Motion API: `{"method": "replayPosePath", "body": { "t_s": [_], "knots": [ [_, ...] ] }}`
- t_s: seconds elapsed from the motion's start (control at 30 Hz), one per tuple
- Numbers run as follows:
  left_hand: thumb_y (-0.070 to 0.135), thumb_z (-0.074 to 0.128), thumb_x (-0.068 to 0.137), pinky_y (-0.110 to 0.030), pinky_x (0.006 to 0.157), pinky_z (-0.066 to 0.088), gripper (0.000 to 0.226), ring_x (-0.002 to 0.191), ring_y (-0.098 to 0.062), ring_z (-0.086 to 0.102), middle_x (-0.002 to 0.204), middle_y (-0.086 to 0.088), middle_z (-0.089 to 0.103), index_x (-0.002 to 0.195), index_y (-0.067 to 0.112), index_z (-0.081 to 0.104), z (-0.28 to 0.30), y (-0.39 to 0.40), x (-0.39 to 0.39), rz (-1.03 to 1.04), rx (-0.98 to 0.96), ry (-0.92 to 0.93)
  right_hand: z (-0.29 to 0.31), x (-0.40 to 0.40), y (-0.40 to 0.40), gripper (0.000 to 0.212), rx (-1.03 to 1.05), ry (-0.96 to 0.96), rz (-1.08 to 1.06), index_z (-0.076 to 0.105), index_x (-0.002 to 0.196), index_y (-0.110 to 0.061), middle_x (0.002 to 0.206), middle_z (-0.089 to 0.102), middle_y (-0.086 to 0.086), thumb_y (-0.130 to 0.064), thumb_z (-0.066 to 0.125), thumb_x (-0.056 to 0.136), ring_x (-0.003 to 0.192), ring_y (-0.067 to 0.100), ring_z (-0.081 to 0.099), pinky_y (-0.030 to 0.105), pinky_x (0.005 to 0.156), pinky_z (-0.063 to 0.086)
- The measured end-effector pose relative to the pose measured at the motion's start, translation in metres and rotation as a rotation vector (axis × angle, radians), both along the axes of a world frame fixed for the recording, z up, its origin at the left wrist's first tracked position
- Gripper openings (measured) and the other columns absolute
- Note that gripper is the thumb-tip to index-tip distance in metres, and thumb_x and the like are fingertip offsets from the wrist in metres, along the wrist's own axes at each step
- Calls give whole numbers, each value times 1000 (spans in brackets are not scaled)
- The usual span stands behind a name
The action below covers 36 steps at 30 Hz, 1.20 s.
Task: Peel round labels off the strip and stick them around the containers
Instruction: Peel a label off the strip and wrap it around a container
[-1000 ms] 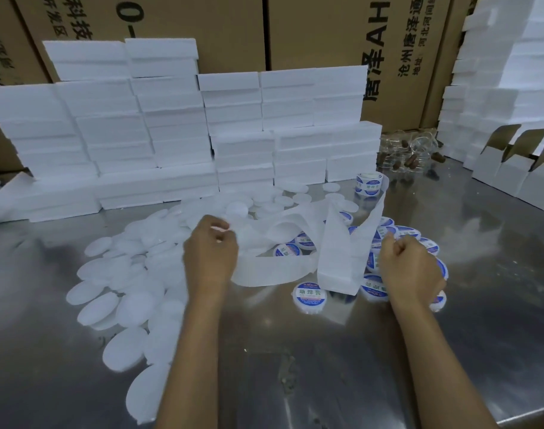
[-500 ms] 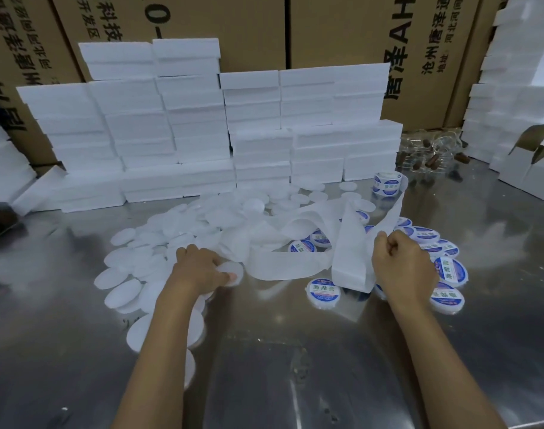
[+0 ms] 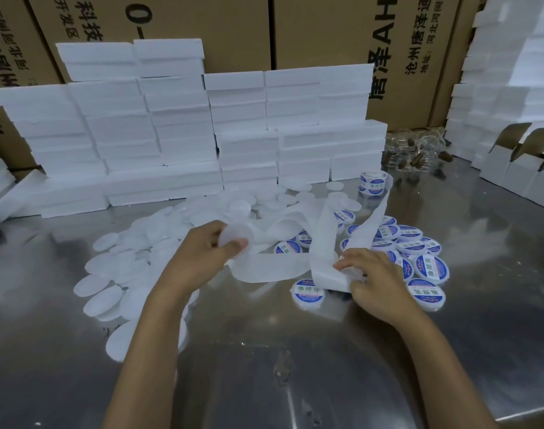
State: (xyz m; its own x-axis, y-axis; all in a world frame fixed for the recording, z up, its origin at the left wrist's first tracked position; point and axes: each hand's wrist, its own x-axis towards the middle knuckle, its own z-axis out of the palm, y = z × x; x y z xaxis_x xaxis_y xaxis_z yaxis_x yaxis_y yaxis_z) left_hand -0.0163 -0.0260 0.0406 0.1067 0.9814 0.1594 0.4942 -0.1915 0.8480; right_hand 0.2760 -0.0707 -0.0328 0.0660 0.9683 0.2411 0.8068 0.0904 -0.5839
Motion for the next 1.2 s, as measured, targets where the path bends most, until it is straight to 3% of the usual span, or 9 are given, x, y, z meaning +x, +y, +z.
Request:
{"method": "replayPosePath", "body": {
  "t_s": [0.13,0.23,0.43,0.6,0.7,0.83,0.93,1.1,1.2],
  "knots": [
    [35,70,92,-35,85,55,19,84,-18,71,101,7,77,105,23,75,7,-10,51,-289,-117,-173,-1,-1,1,22,1,-5,-50,62,90,-47,111,62,-25,-24,64,90,116,2,48,43,119,7],
    [35,69,93,-33,92,56,22,104,-8,69,109,11,75,112,25,73,0,-9,82,-397,-213,-234,1,-2,4,29,26,61,-72,56,79,-49,93,62,-29,-23,62,92,102,0,53,44,120,2],
    [30,65,96,-43,98,55,29,112,-20,69,117,-2,74,121,16,69,-16,1,104,-424,-316,-441,-2,0,0,45,-66,-46,8,52,123,-50,148,40,-24,-31,65,83,148,5,14,43,117,-16],
    [32,68,91,-39,90,58,41,111,-27,70,118,-9,73,126,11,63,-27,7,107,-466,-367,-692,-4,-3,4,18,7,-32,-41,68,102,-43,126,60,-18,-31,59,92,144,6,27,44,116,-17],
    [33,70,86,-31,83,59,47,107,-29,71,116,-13,74,126,11,63,-30,11,104,-456,-346,-820,0,-4,5,22,15,56,-42,60,87,-44,117,62,-18,-22,57,93,126,6,47,46,120,-10],
    [28,74,82,-26,84,57,43,103,-28,73,110,-16,74,119,6,67,-30,12,104,-454,-292,-904,0,-5,1,39,-37,102,35,60,114,-41,134,50,-21,-15,59,85,136,5,37,43,120,-12],
    [20,70,82,-30,82,59,40,103,-28,73,109,-18,73,117,1,64,-24,14,106,-387,-284,-1162,-3,-7,-1,44,-33,45,17,56,125,-42,140,41,-20,-19,61,87,145,4,23,40,119,-14],
    [16,61,92,-36,99,55,23,106,-25,72,114,-16,70,114,8,60,-19,24,94,-252,-154,-1295,4,-14,1,18,97,256,-52,58,90,-43,89,69,-22,-27,64,94,101,2,61,44,120,15],
    [25,64,87,-40,91,57,29,108,-24,71,112,-11,74,114,15,61,-21,21,94,-290,-134,-1153,11,-20,-2,13,80,448,-62,64,94,-38,95,72,-14,-25,66,93,107,9,62,33,98,46]
  ]
}}
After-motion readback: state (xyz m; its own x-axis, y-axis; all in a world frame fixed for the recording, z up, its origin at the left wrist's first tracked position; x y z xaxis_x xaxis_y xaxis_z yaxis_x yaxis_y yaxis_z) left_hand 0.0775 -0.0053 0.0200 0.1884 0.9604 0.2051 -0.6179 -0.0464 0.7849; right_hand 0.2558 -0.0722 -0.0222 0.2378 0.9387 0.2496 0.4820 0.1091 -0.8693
